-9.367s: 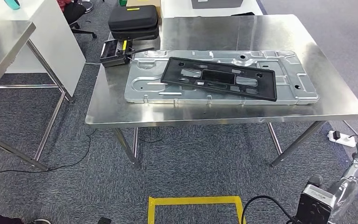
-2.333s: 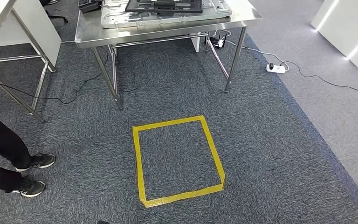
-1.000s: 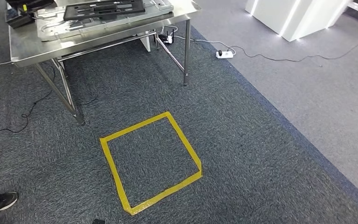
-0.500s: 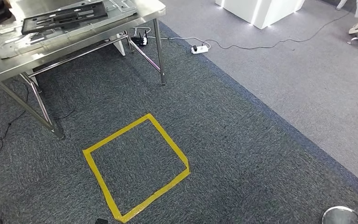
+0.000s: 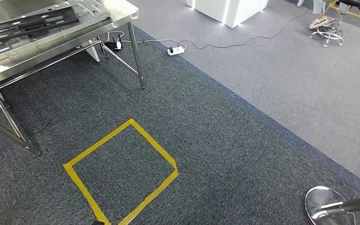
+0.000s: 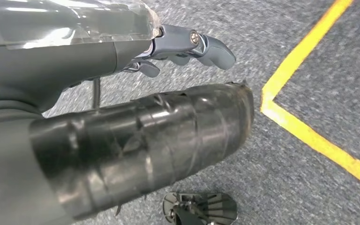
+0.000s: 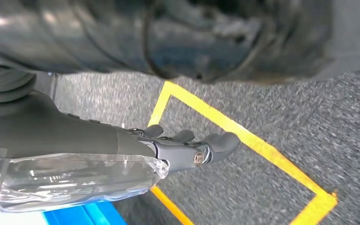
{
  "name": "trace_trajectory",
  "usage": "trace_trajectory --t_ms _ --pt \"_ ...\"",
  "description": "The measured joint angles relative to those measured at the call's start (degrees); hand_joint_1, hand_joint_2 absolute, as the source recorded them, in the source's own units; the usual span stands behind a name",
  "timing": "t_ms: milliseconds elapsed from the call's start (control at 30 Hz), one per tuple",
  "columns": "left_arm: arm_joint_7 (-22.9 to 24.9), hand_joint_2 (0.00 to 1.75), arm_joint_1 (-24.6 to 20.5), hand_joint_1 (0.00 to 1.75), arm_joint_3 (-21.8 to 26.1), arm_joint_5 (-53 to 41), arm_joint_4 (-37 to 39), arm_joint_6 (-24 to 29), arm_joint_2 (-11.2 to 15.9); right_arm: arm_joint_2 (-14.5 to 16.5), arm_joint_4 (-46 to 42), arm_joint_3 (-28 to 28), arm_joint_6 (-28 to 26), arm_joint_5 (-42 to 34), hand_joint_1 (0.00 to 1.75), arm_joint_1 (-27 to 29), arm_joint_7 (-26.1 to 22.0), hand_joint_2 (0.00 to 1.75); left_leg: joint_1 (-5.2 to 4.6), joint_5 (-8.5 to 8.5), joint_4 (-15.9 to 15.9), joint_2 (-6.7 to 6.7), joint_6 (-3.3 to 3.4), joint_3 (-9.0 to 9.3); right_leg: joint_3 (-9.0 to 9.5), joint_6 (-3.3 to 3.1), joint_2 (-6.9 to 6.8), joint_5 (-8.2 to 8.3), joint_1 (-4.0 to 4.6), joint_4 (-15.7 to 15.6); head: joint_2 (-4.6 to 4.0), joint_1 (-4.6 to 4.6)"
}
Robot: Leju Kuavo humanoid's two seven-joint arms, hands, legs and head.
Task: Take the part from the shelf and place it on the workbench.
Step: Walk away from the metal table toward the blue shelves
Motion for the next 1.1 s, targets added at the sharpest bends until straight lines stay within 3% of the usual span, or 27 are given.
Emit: trace_trajectory --t_ms 67,100,133,200,267,367,433,467,567,600,633,667,733,767,833,900,933,967,1033,1100 --pt "0.01 0.00 0.08 0.00 0.07 0.01 0.00 0.01 0.01 -0.01 0.00 0.00 0.00 0.00 0.00 -0.09 0.00 0.00 -0.12 -0.09 0.11 1.32 0.12 -0.13 -3.58 0.44 -1.10 -3.24 -0.22 7.22 0.01 0.00" --pt "0.01 0.00 0.10 0.00 0.09 0.01 0.00 0.01 0.01 -0.01 0.00 0.00 0.00 0.01 0.00 -0.08 0.00 0.00 -0.15 -0.18 0.19 1.99 0.10 -0.17 -4.54 0.64 -1.29 -3.57 -0.37 9.18 0.01 0.00" --pt "0.01 0.00 0.10 0.00 0.11 0.01 0.00 0.01 -0.01 -0.01 0.00 0.00 0.00 0.00 0.00 -0.06 0.00 0.00 -0.16 -0.30 0.25 2.61 0.03 -0.14 -4.34 0.79 -1.49 -2.77 -0.51 8.92 0.01 0.01" --pt "0.01 0.00 0.06 0.00 0.13 0.01 0.00 0.01 -0.07 -0.04 0.00 0.00 0.00 0.01 0.00 0.01 0.00 0.00 -0.13 -0.61 0.44 3.60 -0.27 0.08 -0.67 0.92 -2.53 0.93 -0.74 2.20 0.00 0.01" --pt "0.01 0.00 0.02 0.00 0.14 0.01 0.00 0.01 -0.09 -0.08 0.00 0.00 0.01 0.01 0.00 -0.07 -0.01 0.00 -0.33 -1.05 0.72 4.35 -0.86 0.21 2.76 0.56 -3.76 3.20 -0.50 -4.30 -0.01 -0.01" --pt "0.01 0.00 -0.17 0.00 0.17 0.01 0.00 0.01 -0.10 -0.10 0.00 0.00 -0.01 0.01 0.00 -0.05 -0.01 0.00 -0.51 -1.33 0.76 5.25 -1.89 0.59 3.25 -0.49 -3.32 3.39 -0.09 -5.93 -0.01 -0.03" --pt "0.00 0.00 -0.27 0.00 0.18 0.01 0.00 0.01 -0.12 -0.12 0.00 -0.01 -0.02 0.01 0.00 0.02 0.00 0.00 -0.28 -2.23 1.63 4.63 -2.49 0.44 3.30 -1.25 -2.59 3.66 -0.27 -6.34 0.00 -0.02" --pt "-0.01 0.00 -0.28 0.00 0.18 0.01 0.00 0.01 -0.13 -0.13 0.00 -0.02 -0.02 0.01 0.00 -0.03 0.00 0.00 -0.17 -3.61 3.51 3.70 -2.72 -0.32 3.34 -1.63 -2.22 3.84 -0.39 -6.55 0.00 -0.02" --pt "0.00 0.00 -0.08 0.00 0.21 0.01 0.00 0.01 -0.13 -0.13 0.00 -0.01 -0.01 0.00 0.00 -0.15 0.00 0.00 -0.06 -9.23 14.54 1.21 -3.00 -5.36 3.19 -2.21 -0.97 4.01 -0.21 -6.66 0.01 -0.03" --pt "0.01 0.00 0.02 0.00 0.22 0.01 0.00 0.01 -0.12 -0.13 0.00 0.00 0.00 0.00 0.00 -0.14 0.00 0.00 -0.07 -9.76 17.05 1.04 -2.97 -6.60 3.18 -2.25 -0.46 4.01 -0.09 -6.63 0.01 -0.04" --pt "0.01 0.00 0.09 0.00 0.24 0.01 0.00 0.01 -0.12 -0.13 0.00 -0.01 0.00 0.00 0.00 -0.12 0.00 0.00 -0.08 -9.09 17.44 0.99 -2.85 -6.92 3.20 -2.25 0.07 4.01 0.00 -6.58 0.01 -0.04" --pt "0.01 0.00 0.13 0.00 0.25 0.01 0.00 0.01 -0.11 -0.13 0.00 -0.01 0.00 0.01 0.00 -0.10 0.00 0.00 -0.09 -7.25 15.34 0.91 -2.65 -6.07 3.27 -2.24 0.63 4.00 0.07 -6.51 0.01 -0.04" --pt "0.01 0.00 0.15 0.00 0.26 0.01 0.00 0.01 -0.07 -0.09 0.00 -0.02 0.01 0.01 0.00 -0.12 0.00 0.00 -0.17 -2.88 7.37 -0.10 -2.00 -2.64 3.34 -2.15 1.66 3.95 0.16 -6.32 -0.01 -0.03" --pt "0.01 0.00 0.14 0.00 0.27 0.01 0.00 0.01 -0.02 -0.06 0.00 -0.02 0.01 0.01 0.00 -0.16 0.00 0.00 -0.22 -1.56 3.98 -0.73 -1.73 -1.27 3.24 -2.00 2.11 3.94 0.20 -6.18 -0.01 -0.03" --pt "0.00 0.00 0.01 0.00 0.27 -0.01 0.00 0.01 0.06 -0.01 0.00 -0.02 0.01 0.01 0.00 -0.17 0.00 0.00 -0.46 -1.19 1.45 -1.46 -1.40 -0.45 2.89 -1.42 2.74 4.05 0.11 -6.12 0.00 -0.02" --pt "0.00 0.00 -0.13 0.00 0.27 -0.02 0.00 0.01 0.05 0.00 0.01 -0.01 0.00 0.01 0.00 -0.06 0.00 0.00 -0.43 -0.82 0.90 -0.91 -0.99 -0.26 2.72 -0.70 2.99 4.15 -0.04 -6.16 0.01 -0.02" --pt "0.00 0.00 -0.13 0.00 0.28 -0.01 0.00 0.01 0.03 0.00 0.01 -0.01 0.00 0.01 0.00 0.00 0.00 0.00 -0.32 -0.53 0.52 -0.56 -0.60 -0.07 2.52 -0.43 2.35 3.72 -0.01 -5.63 0.01 0.01" --pt "0.00 0.00 -0.11 0.00 0.29 -0.01 0.00 0.02 0.02 -0.01 0.01 0.00 0.00 0.01 0.00 0.01 0.00 0.00 -0.19 -0.25 0.13 -0.18 -0.25 0.13 1.87 -0.20 1.40 2.65 0.04 -4.13 0.01 0.03" --pt "0.00 0.00 -0.04 0.00 0.30 0.01 0.00 0.03 0.02 -0.02 0.00 0.00 0.00 0.01 0.00 -0.06 0.00 0.00 -0.18 -0.04 -0.18 0.63 0.19 0.19 -1.13 0.20 -0.62 -1.09 -0.01 2.33 0.01 0.07" --pt "0.01 0.00 0.02 0.00 0.30 0.01 0.00 0.02 0.02 -0.02 0.00 0.00 0.00 -0.01 0.00 -0.09 0.00 0.00 -0.27 -0.14 -0.08 1.43 0.23 0.13 -4.40 0.63 -1.17 -3.75 -0.26 9.21 0.00 0.07"
